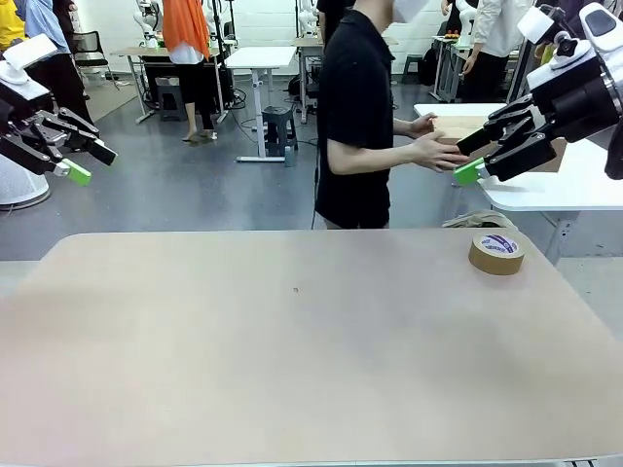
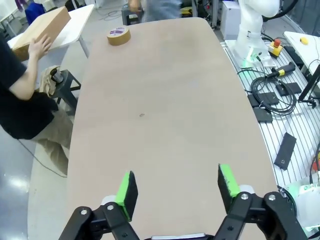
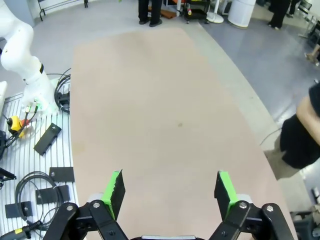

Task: Wrap the clocks to prevent damage.
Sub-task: After the human seals the box with tape, release both hands from the side flaps of the Package Box.

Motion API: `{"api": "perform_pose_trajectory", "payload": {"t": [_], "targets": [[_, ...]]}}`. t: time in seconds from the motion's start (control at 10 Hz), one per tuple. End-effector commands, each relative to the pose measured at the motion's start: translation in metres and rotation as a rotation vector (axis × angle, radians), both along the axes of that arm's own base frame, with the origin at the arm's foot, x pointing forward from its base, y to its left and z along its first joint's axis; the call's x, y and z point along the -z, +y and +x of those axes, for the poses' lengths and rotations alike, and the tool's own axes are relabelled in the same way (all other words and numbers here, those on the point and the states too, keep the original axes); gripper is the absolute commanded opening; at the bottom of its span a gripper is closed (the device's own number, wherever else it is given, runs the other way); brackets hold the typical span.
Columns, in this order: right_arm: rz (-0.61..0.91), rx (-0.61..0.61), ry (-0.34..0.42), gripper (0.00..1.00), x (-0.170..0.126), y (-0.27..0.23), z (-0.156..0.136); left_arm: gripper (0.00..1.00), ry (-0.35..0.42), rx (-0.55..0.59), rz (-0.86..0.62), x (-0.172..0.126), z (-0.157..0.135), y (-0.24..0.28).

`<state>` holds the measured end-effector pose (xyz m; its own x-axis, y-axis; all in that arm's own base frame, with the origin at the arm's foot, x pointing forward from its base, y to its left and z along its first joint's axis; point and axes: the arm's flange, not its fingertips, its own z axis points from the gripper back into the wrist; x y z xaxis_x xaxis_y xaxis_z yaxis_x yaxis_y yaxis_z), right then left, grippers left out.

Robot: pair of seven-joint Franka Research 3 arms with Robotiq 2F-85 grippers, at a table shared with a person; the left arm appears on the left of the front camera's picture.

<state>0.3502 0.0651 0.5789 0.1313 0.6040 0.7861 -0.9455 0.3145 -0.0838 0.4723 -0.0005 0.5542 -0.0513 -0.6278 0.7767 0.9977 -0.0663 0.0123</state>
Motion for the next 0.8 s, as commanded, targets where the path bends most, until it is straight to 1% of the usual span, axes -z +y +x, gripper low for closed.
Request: {"api": "perform_pose_trajectory", "payload": {"t": [0.0, 0.1, 0.2, 0.7], "targets": [[-0.062, 0.012, 0.016, 1.00, 0.000, -0.001, 0.002, 1.00, 0.027, -0.026, 0.025, -0.008, 0.001, 0.002], [0.000, 0.000, 0.000, 1.00, 0.000, 0.000, 0.000, 1.00, 0.003, -0.103, 0.090, -0.011, -0.002, 0.002], [0.000, 0.000, 0.000, 1.00, 0.000, 0.000, 0.000, 1.00, 0.004, -0.005, 0.001, 0.000, 0.000, 0.001], [0.000, 0.000, 0.000, 1.00, 0.000, 0.000, 0.000, 1.00, 0.004, -0.005, 0.001, 0.000, 0.000, 0.001]]}}
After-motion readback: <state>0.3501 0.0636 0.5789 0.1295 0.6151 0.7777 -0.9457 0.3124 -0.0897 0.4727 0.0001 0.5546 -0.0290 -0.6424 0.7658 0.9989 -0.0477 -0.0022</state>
